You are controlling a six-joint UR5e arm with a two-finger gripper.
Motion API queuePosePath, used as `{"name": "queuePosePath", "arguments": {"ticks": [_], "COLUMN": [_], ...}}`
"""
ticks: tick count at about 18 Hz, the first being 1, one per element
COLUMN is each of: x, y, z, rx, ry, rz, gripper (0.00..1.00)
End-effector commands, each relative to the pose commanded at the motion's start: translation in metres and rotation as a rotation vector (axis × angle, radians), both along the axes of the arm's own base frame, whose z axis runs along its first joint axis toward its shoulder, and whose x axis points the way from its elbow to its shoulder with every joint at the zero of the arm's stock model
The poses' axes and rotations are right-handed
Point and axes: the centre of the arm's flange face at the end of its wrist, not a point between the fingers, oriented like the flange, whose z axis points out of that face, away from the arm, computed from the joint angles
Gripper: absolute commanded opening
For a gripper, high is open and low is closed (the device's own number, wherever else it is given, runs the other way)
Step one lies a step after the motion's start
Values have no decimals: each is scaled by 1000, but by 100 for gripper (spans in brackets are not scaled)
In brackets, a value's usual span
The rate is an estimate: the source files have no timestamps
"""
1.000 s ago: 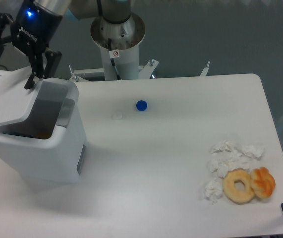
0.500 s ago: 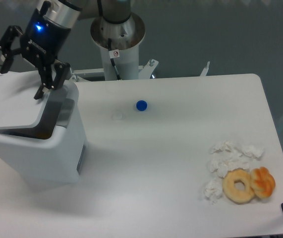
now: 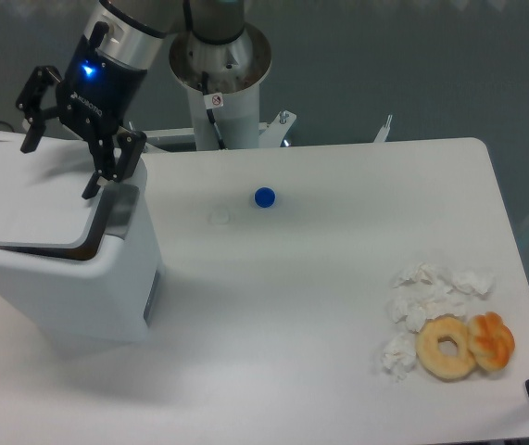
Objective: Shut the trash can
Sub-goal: 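Lower the gripper onto the raised lid and push it down, then press the gripper on the lid until it sits flat on the can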
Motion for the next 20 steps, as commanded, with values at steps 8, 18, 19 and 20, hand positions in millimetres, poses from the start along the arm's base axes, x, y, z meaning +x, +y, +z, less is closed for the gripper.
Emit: {"name": "queuePosePath", "arguments": {"ticks": [8,18,19,20], "x": [2,0,0,0], "y": [-1,1,1,1], "z": [-13,-16,-16,-16], "rx": [-19,-26,-26,-27], "ry": [-16,-19,-19,-20], "rz": [-2,-1,-1,-1], "gripper": [100,100,100,100]}}
